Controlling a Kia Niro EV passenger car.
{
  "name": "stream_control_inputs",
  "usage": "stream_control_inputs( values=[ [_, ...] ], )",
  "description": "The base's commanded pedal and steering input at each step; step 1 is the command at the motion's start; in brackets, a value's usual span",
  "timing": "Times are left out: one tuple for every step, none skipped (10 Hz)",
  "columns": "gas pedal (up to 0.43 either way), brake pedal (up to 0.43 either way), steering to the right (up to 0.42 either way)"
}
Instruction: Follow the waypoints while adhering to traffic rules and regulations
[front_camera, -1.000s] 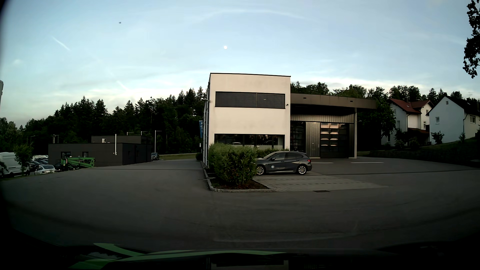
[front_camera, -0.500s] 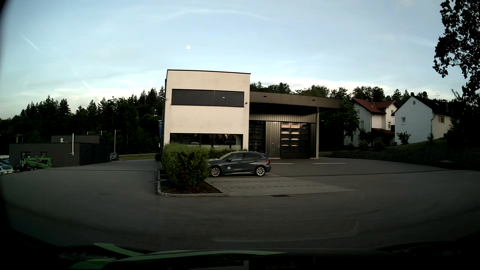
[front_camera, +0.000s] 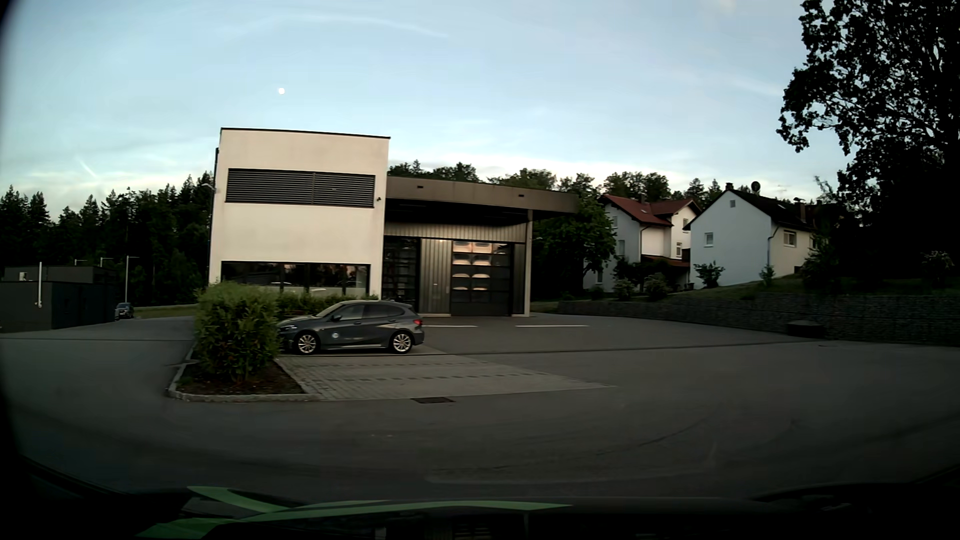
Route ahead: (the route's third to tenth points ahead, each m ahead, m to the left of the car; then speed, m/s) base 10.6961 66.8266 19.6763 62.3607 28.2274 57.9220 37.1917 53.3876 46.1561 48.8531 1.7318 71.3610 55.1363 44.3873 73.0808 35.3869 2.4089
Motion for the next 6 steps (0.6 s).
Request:
stream_control_inputs(
  values=[
    [0.000,0.000,0.727],
    [0.000,0.000,0.763],
    [0.000,0.000,0.795],
    [0.000,0.000,0.812],
    [0.000,0.000,0.829],
    [0.000,0.000,0.839]
  ],
)
